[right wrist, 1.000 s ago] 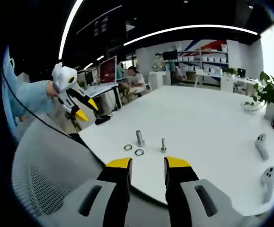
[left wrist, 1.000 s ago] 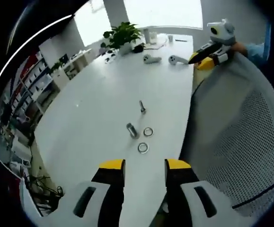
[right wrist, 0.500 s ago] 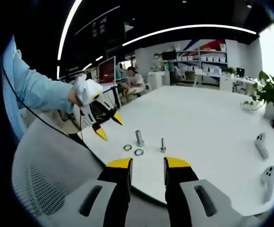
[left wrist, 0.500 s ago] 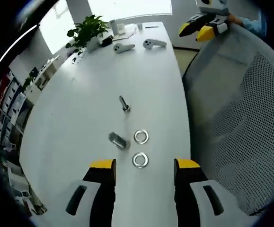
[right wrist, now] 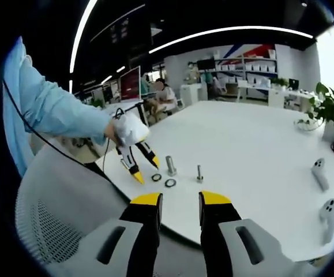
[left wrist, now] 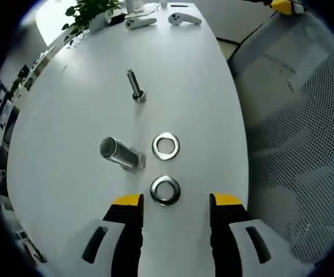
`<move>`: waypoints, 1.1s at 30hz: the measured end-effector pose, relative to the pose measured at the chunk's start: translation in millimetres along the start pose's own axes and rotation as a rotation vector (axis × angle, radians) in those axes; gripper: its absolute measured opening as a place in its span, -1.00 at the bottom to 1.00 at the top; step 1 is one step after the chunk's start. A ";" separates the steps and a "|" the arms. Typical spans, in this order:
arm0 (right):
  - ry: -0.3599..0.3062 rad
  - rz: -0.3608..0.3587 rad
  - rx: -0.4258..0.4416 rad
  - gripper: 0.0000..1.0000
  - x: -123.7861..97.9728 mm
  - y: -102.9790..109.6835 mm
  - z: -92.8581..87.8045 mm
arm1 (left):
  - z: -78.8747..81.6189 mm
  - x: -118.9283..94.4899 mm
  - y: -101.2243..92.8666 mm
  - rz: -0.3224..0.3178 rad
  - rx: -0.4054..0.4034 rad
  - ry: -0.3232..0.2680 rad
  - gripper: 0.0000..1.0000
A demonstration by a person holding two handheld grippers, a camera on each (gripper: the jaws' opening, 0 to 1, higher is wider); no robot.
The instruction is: Place the washer onto the threaded stud by aligning its center hole with the stud, sliding it down to the base, and recovering from edge contact or off-axis alignment until the washer reaches the visible bottom stop.
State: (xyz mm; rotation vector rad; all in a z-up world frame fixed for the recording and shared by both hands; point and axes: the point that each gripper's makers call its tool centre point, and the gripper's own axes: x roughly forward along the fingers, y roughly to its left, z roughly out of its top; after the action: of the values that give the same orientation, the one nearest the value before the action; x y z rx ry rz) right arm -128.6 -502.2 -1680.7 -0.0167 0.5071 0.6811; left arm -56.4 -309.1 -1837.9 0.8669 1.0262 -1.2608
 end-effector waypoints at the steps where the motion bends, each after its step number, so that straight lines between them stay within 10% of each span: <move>1: 0.001 0.001 0.001 -0.45 0.1 0.0 -0.2 | -0.7 2.2 -0.8 -0.010 -0.012 0.008 -0.13; 25: -0.003 0.009 0.010 -0.47 0.0 1.2 0.3 | -0.4 9.0 13.7 0.050 -0.025 0.040 -0.51; 31: -0.014 0.008 0.017 -0.48 -0.4 0.8 1.8 | 2.4 10.5 13.4 0.031 0.123 0.017 -0.59; 33: -0.016 0.010 0.018 -0.48 -0.3 0.9 2.3 | -0.2 9.8 14.9 0.049 0.035 0.016 -0.59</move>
State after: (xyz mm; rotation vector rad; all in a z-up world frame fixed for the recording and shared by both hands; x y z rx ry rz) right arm -128.4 -501.2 -1678.4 0.0079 0.4979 0.6856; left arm -41.5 -310.3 -1847.7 0.9252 0.9917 -1.2354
